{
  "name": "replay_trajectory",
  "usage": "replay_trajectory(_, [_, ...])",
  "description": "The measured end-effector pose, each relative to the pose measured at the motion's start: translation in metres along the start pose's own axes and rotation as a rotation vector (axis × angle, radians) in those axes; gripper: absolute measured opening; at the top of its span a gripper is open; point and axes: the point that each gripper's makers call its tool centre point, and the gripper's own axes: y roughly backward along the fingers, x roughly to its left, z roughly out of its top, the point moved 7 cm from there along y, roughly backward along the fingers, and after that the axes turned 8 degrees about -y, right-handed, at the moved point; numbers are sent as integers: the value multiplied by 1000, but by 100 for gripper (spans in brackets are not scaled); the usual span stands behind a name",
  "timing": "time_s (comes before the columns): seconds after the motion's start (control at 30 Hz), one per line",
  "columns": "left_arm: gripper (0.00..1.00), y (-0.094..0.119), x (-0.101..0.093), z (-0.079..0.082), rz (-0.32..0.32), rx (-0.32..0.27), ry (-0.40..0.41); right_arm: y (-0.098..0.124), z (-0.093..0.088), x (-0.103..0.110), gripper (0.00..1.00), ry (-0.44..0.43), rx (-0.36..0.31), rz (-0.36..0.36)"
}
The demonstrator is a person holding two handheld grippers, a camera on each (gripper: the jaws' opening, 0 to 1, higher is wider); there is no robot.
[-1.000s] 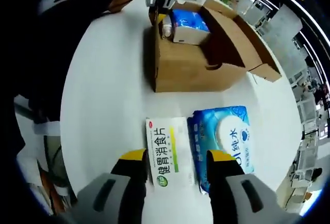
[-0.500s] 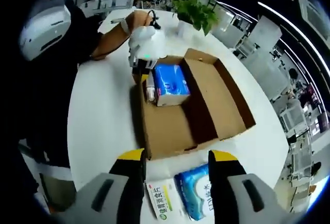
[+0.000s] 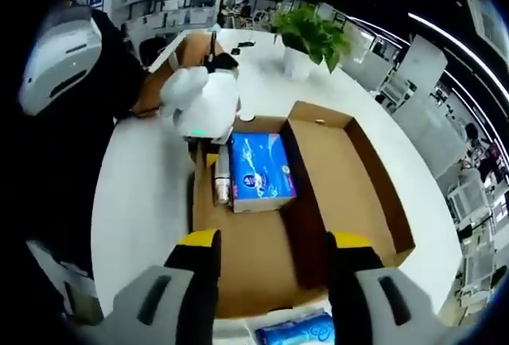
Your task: Operate the shoe box by opening the lid, removing the specified soft item, and placing it in the target area until the item is outside and the box remains undamaged.
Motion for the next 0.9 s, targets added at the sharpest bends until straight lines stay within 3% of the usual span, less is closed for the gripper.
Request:
replay_trajectory(0.47, [4,0,4,0,3,-1,-2,-75,11,14,61,70,24,62])
replay_trajectory(0.9, [4,0,0,1,4,-8,-7,-112,17,20,66,29,29,120])
